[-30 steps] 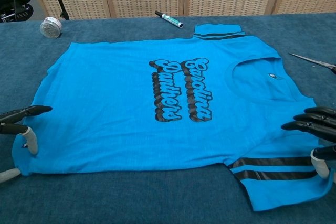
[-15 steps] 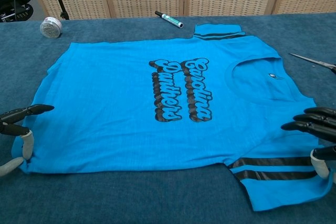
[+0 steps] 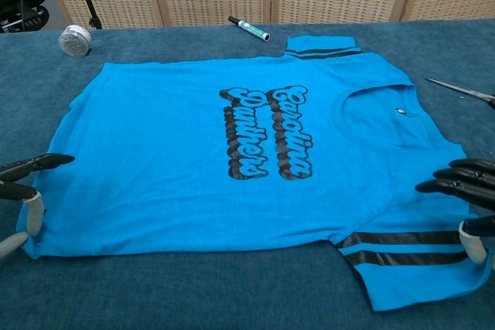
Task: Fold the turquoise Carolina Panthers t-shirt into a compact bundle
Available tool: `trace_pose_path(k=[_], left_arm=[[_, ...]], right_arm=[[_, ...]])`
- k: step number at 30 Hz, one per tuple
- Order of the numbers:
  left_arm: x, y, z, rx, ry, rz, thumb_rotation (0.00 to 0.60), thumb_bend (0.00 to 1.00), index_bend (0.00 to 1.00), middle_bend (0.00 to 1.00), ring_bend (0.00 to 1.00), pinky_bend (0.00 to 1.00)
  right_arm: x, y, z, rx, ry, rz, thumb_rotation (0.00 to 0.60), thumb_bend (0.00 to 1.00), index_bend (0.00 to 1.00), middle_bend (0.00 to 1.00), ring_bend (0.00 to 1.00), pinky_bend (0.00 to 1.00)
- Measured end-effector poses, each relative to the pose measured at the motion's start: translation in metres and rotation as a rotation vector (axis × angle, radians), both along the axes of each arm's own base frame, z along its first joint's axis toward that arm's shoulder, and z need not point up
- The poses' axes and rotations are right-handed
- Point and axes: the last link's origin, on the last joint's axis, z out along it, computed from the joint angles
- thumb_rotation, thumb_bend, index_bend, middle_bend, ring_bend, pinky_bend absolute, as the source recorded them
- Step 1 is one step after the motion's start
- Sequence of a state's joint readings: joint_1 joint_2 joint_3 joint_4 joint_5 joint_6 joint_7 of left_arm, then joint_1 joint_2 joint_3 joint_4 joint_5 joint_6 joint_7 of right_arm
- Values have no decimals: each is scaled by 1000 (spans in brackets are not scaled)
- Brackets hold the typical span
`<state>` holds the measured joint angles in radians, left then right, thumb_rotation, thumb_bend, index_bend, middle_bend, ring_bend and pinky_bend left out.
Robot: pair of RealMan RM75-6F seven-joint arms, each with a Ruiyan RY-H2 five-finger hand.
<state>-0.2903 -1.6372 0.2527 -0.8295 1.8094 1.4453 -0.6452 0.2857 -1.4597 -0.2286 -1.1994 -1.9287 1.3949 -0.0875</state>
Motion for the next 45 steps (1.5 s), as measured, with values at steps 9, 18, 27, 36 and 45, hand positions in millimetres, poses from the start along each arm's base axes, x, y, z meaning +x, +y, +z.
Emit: trace_pose_path(k=[9,18,27,36,45], left_arm=[[0,-9,15,-32,-21,-12,600,571,803,0,0,0],[5,-23,22,-81,-32,-46,600,613,803,0,0,0],[8,-40,35,-104,-38,-94,600,616,803,0,0,0],[6,-52,41,-130,-42,-103,600,618,804,0,0,0],[2,-69,47,-180,-83,-94,600,620,804,0,0,0]], right_arm=[[2,16,6,51,-42,9,600,517,643,101,0,0],[7,34,12,166,-105,34,600,517,648,121,0,0],[13,47,17,249,-109,151,600,517,657,127,0,0],[9,52,18,297,-92,214,600,517,658,137,0,1],[13,67,24,333,-153,264,600,517,658,140,0,3]])
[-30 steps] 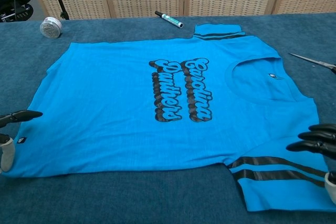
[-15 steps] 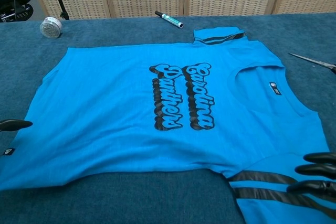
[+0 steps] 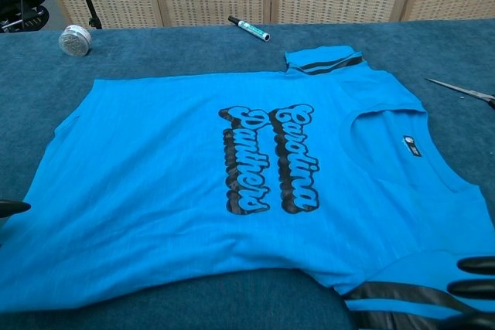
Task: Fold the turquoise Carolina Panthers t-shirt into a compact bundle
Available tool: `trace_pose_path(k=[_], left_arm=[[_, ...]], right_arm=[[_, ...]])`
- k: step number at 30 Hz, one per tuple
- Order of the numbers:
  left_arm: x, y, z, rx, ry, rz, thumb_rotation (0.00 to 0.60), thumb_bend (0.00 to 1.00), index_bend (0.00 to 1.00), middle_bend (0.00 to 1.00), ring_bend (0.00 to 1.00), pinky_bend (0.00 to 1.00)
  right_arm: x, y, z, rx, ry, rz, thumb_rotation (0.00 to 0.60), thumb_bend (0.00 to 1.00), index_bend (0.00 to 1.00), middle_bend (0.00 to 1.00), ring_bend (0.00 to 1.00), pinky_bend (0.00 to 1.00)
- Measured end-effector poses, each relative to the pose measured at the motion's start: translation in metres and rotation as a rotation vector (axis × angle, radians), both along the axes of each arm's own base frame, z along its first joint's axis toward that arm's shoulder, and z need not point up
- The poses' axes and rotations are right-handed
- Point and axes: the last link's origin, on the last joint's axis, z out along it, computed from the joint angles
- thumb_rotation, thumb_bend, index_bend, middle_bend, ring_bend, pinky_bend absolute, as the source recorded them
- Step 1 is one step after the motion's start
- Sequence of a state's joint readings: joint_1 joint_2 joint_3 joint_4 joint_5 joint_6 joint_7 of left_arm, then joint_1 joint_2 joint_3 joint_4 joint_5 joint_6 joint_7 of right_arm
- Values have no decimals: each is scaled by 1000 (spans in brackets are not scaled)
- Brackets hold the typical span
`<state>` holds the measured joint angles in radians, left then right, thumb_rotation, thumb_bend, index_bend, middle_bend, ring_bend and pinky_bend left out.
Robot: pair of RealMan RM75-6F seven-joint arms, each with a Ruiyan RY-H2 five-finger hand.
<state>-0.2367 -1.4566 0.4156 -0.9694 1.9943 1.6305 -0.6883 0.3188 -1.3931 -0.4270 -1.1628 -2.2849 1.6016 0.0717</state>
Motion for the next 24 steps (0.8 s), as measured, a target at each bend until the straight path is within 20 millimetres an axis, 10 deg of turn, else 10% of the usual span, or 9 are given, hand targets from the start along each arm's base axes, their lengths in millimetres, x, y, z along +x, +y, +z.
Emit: trace_pose_path(k=[24], left_arm=[[-12,-20,4,-68,-45,62,600,626,805,0,0,0]], right_arm=[[-4,16,-1,53,-22,18,600,517,661,158,0,4]])
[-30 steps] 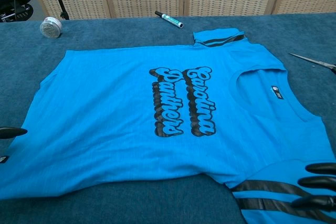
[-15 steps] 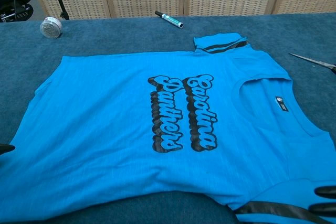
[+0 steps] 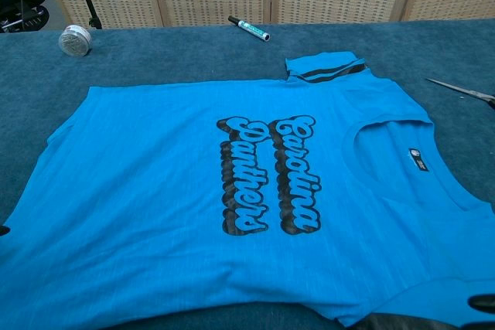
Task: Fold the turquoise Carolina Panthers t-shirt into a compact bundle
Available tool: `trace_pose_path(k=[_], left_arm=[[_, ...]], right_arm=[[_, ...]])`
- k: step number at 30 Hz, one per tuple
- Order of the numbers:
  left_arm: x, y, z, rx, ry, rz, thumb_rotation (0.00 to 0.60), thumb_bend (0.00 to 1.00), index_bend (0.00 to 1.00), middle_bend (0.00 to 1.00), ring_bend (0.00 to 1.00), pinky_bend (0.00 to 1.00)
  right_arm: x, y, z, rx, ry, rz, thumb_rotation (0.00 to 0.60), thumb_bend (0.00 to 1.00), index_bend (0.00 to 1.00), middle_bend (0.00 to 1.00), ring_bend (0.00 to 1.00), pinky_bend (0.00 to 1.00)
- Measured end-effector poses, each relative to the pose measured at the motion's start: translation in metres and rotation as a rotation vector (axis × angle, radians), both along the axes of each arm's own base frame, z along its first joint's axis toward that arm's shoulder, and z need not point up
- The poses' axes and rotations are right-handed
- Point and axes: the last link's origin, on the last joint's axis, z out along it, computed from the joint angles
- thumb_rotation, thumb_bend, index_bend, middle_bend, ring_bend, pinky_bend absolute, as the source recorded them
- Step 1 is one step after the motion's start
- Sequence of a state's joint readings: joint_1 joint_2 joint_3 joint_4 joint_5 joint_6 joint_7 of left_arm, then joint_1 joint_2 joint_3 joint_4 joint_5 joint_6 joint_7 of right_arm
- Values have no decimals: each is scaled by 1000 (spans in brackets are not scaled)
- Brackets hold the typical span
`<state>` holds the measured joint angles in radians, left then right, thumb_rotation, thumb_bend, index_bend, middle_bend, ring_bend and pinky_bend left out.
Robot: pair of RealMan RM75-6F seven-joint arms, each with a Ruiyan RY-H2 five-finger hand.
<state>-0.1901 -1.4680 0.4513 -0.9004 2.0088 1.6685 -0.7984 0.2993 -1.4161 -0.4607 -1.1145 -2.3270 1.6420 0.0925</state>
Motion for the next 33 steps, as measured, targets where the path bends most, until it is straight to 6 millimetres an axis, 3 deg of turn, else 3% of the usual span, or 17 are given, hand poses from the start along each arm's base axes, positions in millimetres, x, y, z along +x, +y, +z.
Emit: trace_pose_path(k=[16,25,33], left_arm=[[2,8,1,26,-16,17,600,630,806,0,0,0],[19,28,3,91,-47,31,600,636,806,0,0,0],[33,46,10,205,-29,94,600,636,812,0,0,0]], right_arm=[[2,-7,1,-16,-17,-20,600,517,661,160,0,4],[14,-26,6,-60,-77,-83,600,517,664,160,0,4],[30,-59,19,-117,-166,-186,600,517,664,159,0,4]])
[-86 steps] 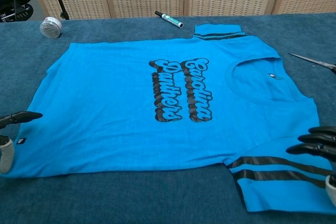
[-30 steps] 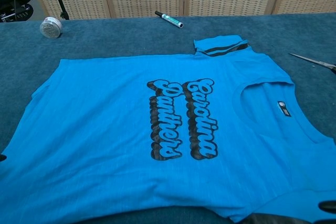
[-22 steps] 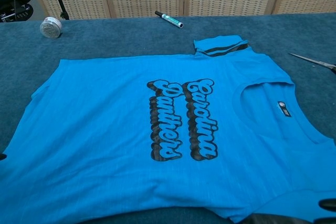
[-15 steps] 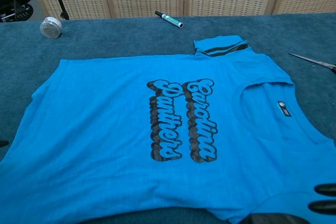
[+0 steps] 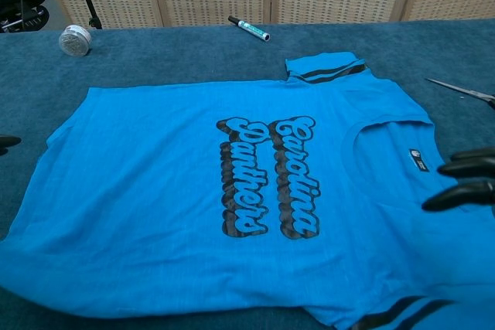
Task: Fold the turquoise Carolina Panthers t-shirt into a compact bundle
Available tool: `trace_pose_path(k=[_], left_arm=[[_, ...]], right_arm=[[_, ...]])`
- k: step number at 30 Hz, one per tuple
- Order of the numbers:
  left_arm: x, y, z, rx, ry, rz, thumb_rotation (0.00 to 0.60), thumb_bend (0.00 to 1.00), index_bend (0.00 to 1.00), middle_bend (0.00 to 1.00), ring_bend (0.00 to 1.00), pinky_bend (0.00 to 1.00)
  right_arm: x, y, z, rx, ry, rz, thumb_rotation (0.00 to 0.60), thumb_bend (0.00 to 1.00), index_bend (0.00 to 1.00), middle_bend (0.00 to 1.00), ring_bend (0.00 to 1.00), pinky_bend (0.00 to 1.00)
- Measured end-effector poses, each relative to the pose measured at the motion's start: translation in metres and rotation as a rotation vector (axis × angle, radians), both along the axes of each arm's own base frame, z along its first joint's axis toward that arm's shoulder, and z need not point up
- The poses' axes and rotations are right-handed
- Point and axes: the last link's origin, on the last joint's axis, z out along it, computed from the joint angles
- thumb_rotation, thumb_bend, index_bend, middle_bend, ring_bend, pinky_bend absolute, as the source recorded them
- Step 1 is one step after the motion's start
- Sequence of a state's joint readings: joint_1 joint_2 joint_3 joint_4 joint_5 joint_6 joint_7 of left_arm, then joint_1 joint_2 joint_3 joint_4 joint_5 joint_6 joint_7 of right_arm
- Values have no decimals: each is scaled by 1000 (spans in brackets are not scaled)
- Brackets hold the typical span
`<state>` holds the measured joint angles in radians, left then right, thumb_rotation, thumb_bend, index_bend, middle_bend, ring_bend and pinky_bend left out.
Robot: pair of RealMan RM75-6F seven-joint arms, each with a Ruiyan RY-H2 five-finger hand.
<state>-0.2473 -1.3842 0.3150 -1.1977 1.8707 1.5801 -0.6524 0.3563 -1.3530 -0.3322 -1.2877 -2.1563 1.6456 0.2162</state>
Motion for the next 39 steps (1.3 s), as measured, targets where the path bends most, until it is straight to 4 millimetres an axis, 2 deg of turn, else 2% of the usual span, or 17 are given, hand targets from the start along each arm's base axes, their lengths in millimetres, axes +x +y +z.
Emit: trace_pose_path(k=[19,28,39], left_arm=[[15,52,26,153,124,99,600,635,815,0,0,0],[20,103,35,230,168,179,600,635,816,0,0,0],[29,136,44,257,201,251,600,635,816,0,0,0]], right_arm=[[25,-53,0,-62,-21,-116,600,517,666,159,0,4],[45,-108,1,-100,-14,-216,600,517,666,160,0,4],[72,-169,6,-103,-94,-378,600,517,666,162,0,8]])
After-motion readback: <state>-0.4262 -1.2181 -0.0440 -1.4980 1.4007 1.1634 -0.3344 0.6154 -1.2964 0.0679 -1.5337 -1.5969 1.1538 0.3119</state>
